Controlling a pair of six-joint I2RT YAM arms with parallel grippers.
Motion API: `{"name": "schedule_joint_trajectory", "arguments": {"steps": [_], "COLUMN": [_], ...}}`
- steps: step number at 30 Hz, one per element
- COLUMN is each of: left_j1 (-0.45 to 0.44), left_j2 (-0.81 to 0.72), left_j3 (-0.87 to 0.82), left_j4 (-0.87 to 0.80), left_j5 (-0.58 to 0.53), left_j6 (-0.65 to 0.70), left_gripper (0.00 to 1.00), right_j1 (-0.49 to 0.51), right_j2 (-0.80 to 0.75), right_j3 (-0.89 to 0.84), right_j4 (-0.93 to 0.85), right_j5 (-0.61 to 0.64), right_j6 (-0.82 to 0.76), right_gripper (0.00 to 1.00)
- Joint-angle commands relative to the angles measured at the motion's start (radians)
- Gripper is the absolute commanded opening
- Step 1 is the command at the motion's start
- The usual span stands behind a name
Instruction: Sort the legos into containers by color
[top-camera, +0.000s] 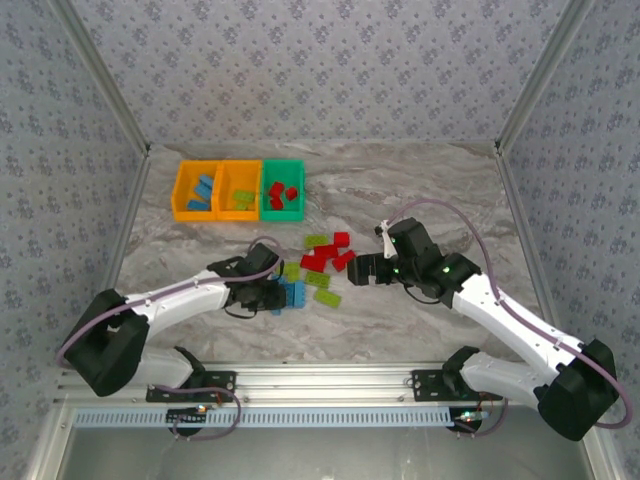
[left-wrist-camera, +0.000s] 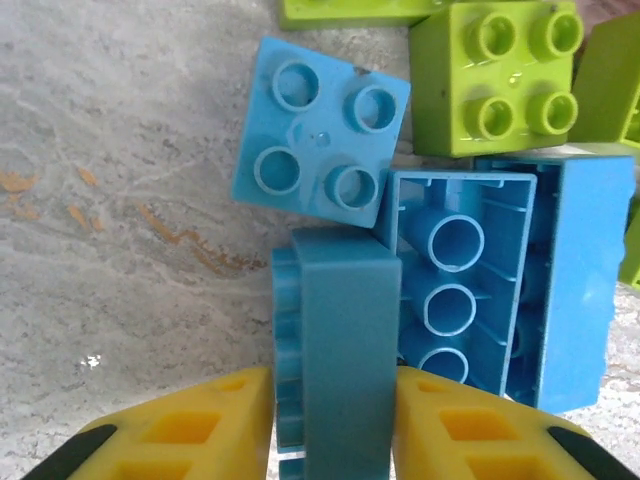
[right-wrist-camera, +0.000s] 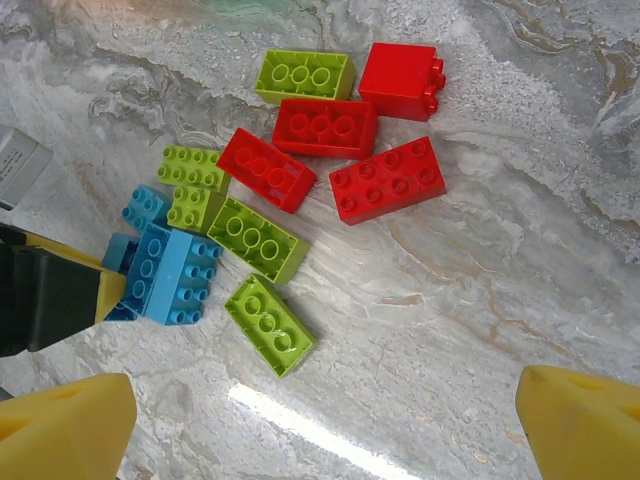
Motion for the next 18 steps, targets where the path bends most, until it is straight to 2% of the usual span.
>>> {"name": "schedule_joint_trajectory", "arguments": {"steps": [1,11,15,18], "left_j1": [-0.005,-0.005,-0.005,0.007], "left_j2": [-0.014,-0.093,-0.125,-0.147], "left_j3": [-0.018,-0.027,0.028,0.119], "left_j4": [-0.002,-0.03,-0.113,-0.153], "left_j5": [-0.037,-0.092,-0.178,-0.304], "left_j6": [0.01,0.023,0.068,0.15], "left_gripper": [0.34,0.22,0.2,0.19], "right_j1": [-0.006,-0.005,-0.003,0.007], "right_j2": [-0.012,-0.011,-0.016,-0.023], "right_j3": [-0.006,-0.005,0.0,0.011], "right_j4": [-0.019,-0.01,-0.014,0.002], "right_j5": [-0.011,-0.019,-0.029,-0.071], "right_j6": [0.022,0.036,0.048,0.045], "right_gripper": [1.0,1.0,1.0,1.0]}}
